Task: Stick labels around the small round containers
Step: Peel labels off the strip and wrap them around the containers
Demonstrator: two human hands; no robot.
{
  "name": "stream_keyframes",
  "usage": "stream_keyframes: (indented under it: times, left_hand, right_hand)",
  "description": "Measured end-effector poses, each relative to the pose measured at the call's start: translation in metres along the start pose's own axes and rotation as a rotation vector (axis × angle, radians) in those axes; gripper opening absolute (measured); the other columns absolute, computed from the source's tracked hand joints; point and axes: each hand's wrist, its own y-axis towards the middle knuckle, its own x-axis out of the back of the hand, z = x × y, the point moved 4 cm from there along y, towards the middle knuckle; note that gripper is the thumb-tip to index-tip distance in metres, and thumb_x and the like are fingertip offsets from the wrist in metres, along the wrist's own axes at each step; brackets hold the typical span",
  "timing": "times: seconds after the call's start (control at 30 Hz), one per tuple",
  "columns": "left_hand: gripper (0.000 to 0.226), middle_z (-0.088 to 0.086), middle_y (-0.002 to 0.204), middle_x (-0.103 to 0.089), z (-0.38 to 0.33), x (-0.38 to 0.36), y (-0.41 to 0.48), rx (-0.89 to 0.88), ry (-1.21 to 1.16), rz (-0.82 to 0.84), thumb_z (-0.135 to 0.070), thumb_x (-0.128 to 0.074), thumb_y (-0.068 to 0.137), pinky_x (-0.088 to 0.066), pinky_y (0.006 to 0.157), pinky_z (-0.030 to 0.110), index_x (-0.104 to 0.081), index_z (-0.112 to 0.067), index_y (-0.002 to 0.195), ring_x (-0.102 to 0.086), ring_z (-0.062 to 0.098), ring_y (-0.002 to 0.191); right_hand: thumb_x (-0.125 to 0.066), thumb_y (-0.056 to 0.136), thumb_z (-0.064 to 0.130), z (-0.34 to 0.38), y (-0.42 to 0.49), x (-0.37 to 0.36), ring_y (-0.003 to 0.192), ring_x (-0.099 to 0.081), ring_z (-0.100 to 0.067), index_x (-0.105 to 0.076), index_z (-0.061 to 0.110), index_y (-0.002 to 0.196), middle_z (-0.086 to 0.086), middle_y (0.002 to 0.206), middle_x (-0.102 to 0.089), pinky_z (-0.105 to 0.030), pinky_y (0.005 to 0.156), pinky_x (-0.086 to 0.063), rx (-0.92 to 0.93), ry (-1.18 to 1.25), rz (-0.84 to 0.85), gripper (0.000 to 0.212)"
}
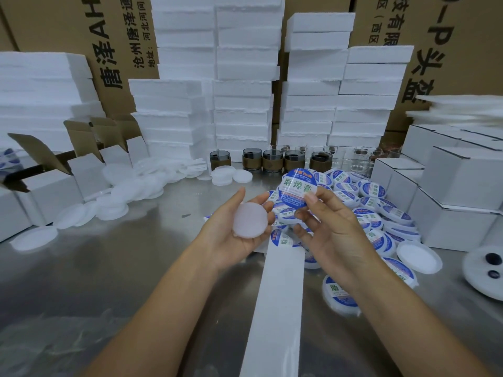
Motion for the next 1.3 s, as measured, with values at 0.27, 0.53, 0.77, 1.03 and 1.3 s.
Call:
stream_keyframes:
  times: [0.27,0.53,0.77,1.03,1.3]
  left_hand:
    - [0.056,0.016,0.110,-0.069,0.014,-0.008,0.004,-0.056,0.036,0.046,-0.048,-0.041,0.092,-0.059,0.073,0.032,-0.056,-0.006,0.124,-0.070,0.023,0.090]
    - [0.074,0.024,0.113,-0.065,0.015,-0.008,0.011,-0.117,0.048,0.071,-0.056,-0.044,0.079,-0.054,0.087,0.036,-0.052,0.000,0.126,-0.067,0.029,0.097]
    - [0.066,0.012,0.083,-0.073,0.014,-0.007,0.018,-0.204,0.058,0.087,-0.063,-0.040,0.079,-0.058,0.061,0.030,-0.076,-0.008,0.082,-0.072,0.023,0.075]
    - [0.072,0.008,0.082,-0.074,0.015,-0.009,0.019,-0.240,0.050,0.093,-0.063,-0.029,0.086,-0.059,0.064,0.029,-0.078,-0.012,0.073,-0.072,0.020,0.079]
    - [0.069,0.013,0.085,-0.073,0.015,-0.012,0.015,-0.252,0.057,0.085,-0.061,-0.029,0.089,-0.060,0.065,0.033,-0.070,-0.004,0.088,-0.072,0.025,0.081]
  right_hand:
    - [-0.063,0.065,0.017,-0.009,-0.002,-0.004,0.060,-0.060,-0.007,-0.056,0.017,0.081,0.001,0.072,-0.067,-0.021,0.060,-0.047,-0.039,-0.075,0.055,0.017]
    - [-0.063,0.065,0.016,-0.020,0.002,-0.002,0.061,-0.062,-0.009,-0.057,0.016,0.078,-0.001,0.074,-0.069,-0.019,0.061,-0.049,-0.077,-0.109,0.033,0.015]
    - [-0.066,0.064,0.016,-0.021,0.000,-0.004,0.043,-0.037,-0.004,-0.060,0.010,0.081,-0.002,0.062,-0.058,-0.014,0.041,-0.028,-0.085,-0.174,0.016,0.019]
    - [-0.061,0.084,0.000,-0.019,-0.005,-0.007,0.033,-0.048,0.000,-0.060,0.001,0.088,0.008,0.041,-0.056,-0.008,0.036,-0.035,-0.099,-0.274,-0.006,0.004]
    - [-0.071,0.078,0.014,-0.022,-0.002,0.003,0.038,-0.039,-0.006,-0.069,0.009,0.084,-0.003,0.046,-0.052,-0.015,0.038,-0.034,-0.094,-0.406,-0.139,0.008]
